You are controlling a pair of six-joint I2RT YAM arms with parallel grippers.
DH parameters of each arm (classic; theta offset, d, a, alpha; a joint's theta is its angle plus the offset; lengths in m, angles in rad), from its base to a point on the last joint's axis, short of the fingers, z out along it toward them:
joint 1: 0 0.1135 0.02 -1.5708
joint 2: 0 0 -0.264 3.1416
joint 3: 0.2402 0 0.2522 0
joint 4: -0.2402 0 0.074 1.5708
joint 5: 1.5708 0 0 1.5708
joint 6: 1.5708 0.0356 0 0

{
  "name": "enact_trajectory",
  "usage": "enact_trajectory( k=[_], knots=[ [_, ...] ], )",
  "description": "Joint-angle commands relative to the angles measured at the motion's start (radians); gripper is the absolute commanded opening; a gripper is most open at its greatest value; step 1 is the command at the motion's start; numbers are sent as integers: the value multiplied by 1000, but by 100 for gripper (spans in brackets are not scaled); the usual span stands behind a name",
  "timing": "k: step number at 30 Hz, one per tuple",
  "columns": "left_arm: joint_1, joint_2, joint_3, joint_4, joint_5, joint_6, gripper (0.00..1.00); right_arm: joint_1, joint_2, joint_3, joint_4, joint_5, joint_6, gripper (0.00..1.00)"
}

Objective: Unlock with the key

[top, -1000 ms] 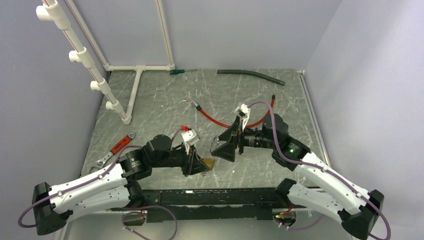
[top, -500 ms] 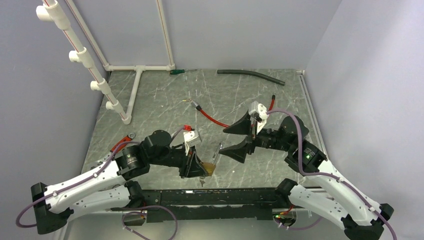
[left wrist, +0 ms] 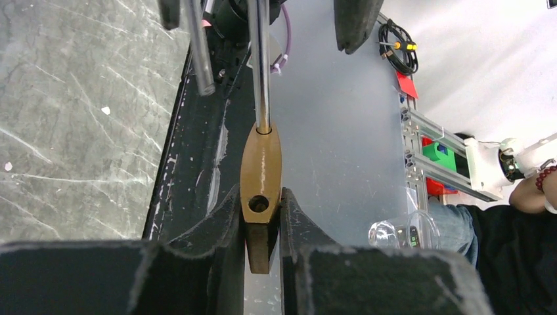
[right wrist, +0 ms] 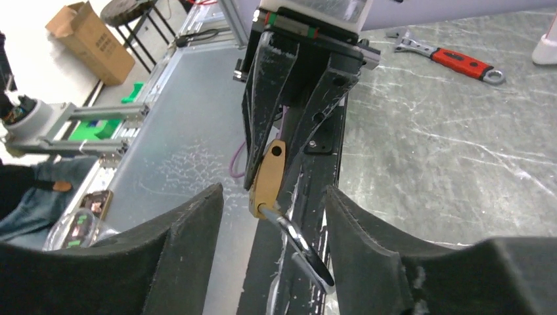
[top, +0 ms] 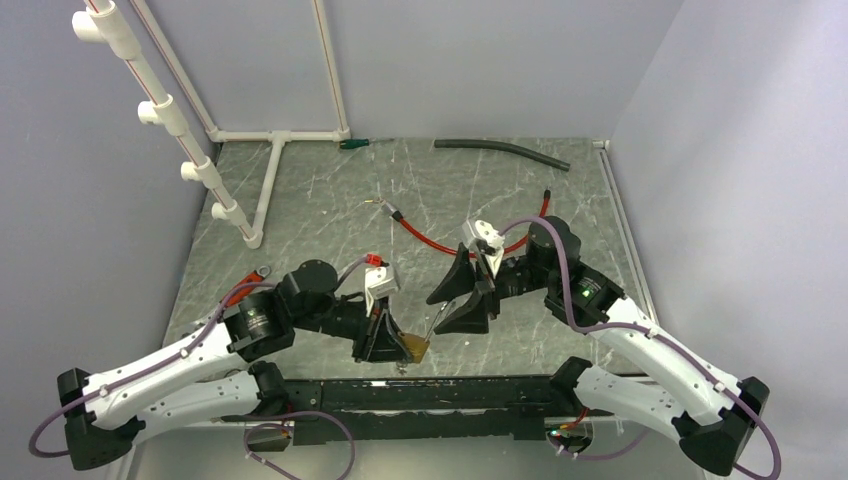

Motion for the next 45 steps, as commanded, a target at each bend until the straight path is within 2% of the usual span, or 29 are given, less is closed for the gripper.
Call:
enact_trajectory(
  k=[1, 3, 7, 12, 13, 17, 19, 22, 26, 32, 35, 41, 45],
  knots=[
    [-3, -55, 73, 62, -7, 22, 0, 2, -7, 39, -2, -77, -44, 51],
    [-3, -78, 73, 53, -44, 25, 0, 2, -10, 29, 8, -56, -28, 42],
    [-3, -98, 82, 7, -126, 41, 0, 2, -5, 33, -4, -2, -10, 37],
    [-3, -87, 83, -41, -311, 49, 0, 2, 24, 74, -19, 191, 77, 20],
    [-3, -83, 77, -45, -373, 44, 0, 2, 35, 89, -31, 248, 102, 22],
    [-3, -44, 50, -45, -616, -26, 0, 2, 82, 154, -146, 574, 174, 73],
    [-3, 10, 52, -70, -779, -67, 0, 0, 92, 160, -191, 765, 222, 80],
    [6, 108, 67, -89, -864, -92, 0, 1, 86, 135, -224, 971, 264, 81],
    [66, 235, 53, 25, -762, -82, 0, 1, 77, 89, -227, 1028, 276, 81],
    [187, 458, 107, 106, -520, -56, 0, 1, 69, 48, -233, 1058, 291, 79],
    [250, 497, 94, 165, -435, -89, 0, 1, 63, 37, -232, 1052, 300, 79],
    [493, 528, -35, 377, -138, -234, 0, 1, 58, 6, -208, 1046, 326, 78],
    [572, 608, -41, 360, -110, -255, 0, 1, 83, -4, -187, 1035, 343, 77]
  ],
)
